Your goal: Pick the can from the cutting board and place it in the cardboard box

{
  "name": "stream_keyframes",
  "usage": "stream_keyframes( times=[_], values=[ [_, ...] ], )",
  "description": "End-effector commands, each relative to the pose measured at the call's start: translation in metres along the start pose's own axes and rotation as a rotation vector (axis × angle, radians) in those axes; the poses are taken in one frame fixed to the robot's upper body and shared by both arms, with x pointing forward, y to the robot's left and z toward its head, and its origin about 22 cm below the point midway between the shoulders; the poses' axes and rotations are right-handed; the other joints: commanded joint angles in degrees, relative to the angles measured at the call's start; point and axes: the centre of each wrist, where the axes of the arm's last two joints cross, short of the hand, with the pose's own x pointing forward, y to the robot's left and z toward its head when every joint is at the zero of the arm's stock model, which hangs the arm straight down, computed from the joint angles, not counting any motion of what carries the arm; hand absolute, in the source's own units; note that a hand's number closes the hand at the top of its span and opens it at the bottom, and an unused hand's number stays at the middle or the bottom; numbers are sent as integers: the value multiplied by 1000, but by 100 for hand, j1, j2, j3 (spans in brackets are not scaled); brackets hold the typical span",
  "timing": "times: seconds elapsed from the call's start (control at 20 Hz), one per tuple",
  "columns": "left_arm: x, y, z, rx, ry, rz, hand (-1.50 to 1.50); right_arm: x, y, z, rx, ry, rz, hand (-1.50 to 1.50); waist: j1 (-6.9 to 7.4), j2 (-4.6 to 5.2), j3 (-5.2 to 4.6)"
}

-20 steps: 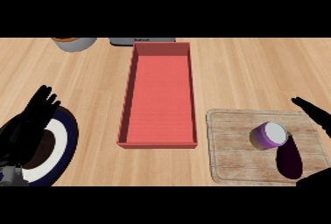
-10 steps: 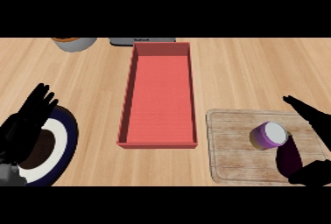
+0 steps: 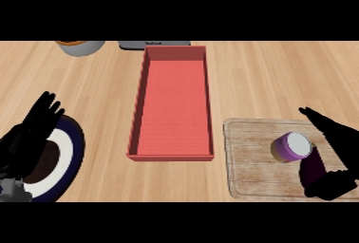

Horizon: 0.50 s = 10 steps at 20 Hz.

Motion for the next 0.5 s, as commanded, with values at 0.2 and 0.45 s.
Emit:
stream_keyframes(
  times=[0.2,0.45],
  values=[
    [-7,4,-4,-3,-16,-12,0,10,25,-9,30,14,0,-150,-1,0,0],
    [-10,-21,10,-11,-13,5,0,-4,22,-32,60,27,36,-150,12,1,1]
  ],
)
